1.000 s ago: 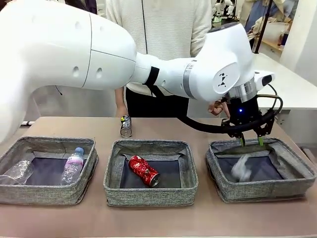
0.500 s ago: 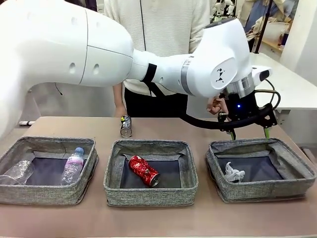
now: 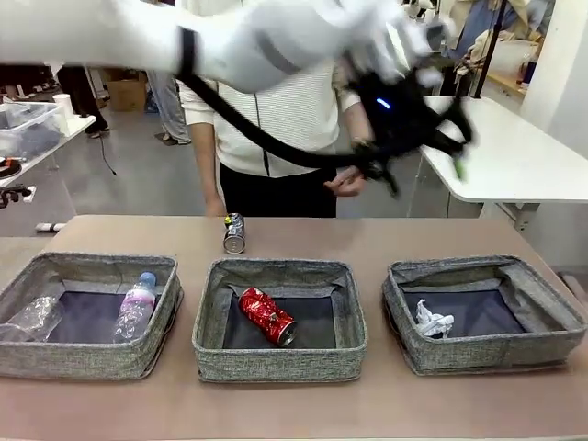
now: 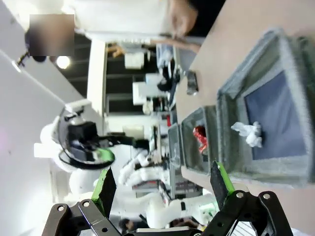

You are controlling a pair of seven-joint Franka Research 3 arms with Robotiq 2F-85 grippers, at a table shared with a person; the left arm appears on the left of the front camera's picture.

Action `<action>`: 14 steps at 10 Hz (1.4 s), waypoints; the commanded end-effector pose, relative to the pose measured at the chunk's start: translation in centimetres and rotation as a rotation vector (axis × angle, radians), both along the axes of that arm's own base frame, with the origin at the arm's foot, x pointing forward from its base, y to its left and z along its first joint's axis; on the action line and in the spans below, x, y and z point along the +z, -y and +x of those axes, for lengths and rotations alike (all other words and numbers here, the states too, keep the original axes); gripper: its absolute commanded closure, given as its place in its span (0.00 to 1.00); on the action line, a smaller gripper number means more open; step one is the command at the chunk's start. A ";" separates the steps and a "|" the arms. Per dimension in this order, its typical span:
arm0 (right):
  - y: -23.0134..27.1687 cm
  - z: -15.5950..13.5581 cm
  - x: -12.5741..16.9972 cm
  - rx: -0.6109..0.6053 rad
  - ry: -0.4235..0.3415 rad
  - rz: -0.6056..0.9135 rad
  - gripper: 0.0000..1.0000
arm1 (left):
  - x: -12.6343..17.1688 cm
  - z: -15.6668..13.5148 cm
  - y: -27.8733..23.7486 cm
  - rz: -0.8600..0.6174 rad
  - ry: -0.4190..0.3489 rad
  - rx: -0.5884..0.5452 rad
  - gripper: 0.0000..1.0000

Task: Sort the waste into the appropriate baskets.
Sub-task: Place the picked waste into the Fabric basket indicated by the person.

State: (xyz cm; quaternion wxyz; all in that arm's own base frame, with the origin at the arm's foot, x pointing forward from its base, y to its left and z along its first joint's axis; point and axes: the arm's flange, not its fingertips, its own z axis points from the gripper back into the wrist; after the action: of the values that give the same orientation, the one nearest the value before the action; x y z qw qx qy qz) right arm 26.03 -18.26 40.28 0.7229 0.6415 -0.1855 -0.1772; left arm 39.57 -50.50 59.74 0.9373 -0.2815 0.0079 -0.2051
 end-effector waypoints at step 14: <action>-10.8 10.5 7.0 0.580 -0.115 0.144 0.00 | -16.2 -17.3 -57.5 -0.861 -0.471 0.610 0.00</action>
State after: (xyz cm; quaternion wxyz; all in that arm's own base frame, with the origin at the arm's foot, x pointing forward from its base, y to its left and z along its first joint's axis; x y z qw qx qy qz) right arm 36.20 -5.69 46.80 0.7091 0.7021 0.0644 -0.0011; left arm 23.72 11.49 47.05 0.7156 -0.6751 0.0351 0.1760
